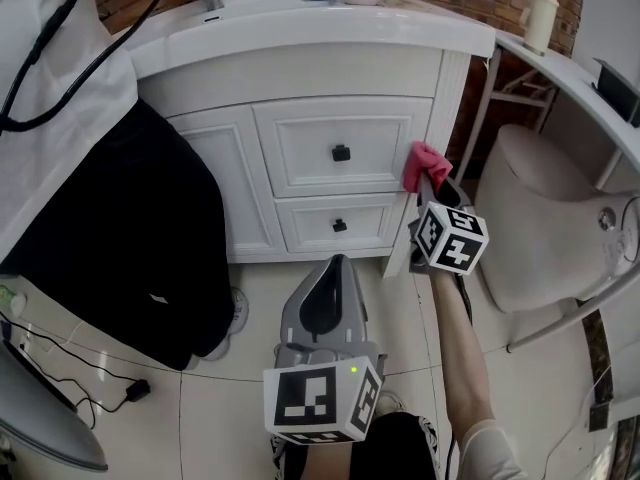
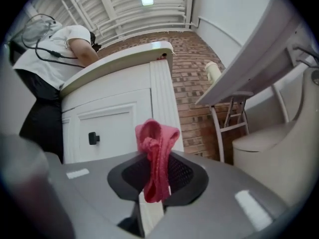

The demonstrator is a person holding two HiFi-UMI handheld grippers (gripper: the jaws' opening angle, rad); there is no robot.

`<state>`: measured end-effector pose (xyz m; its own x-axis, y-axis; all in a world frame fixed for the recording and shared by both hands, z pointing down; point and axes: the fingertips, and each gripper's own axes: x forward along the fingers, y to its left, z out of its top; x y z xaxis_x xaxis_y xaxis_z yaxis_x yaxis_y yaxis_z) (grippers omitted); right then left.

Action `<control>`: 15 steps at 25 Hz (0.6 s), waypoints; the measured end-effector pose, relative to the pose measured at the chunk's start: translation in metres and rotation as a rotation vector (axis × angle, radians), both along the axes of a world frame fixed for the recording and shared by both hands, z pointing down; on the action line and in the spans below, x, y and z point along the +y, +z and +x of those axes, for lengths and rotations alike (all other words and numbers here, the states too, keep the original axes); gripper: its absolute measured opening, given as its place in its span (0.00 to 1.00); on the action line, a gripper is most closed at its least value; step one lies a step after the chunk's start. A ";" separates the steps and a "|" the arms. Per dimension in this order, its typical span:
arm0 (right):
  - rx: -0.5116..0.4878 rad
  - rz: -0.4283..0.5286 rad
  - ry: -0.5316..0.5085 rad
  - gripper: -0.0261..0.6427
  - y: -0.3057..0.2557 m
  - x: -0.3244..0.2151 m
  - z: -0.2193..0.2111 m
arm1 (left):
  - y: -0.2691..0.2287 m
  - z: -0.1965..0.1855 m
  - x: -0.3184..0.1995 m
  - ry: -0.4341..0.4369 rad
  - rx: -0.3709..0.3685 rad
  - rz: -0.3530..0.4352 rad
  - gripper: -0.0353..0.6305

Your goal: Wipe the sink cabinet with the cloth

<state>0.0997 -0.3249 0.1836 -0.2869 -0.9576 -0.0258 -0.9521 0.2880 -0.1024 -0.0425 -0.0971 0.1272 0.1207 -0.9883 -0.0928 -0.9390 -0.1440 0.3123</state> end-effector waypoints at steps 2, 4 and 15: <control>-0.045 0.011 -0.080 0.13 0.002 0.022 -0.029 | -0.003 0.000 0.003 0.005 0.003 0.012 0.08; -0.069 0.001 -0.227 0.13 0.013 0.043 -0.087 | -0.006 -0.005 0.006 0.000 0.017 0.025 0.08; 0.099 -0.045 -0.465 0.13 0.093 0.046 -0.279 | -0.014 -0.035 0.021 -0.016 0.070 0.052 0.08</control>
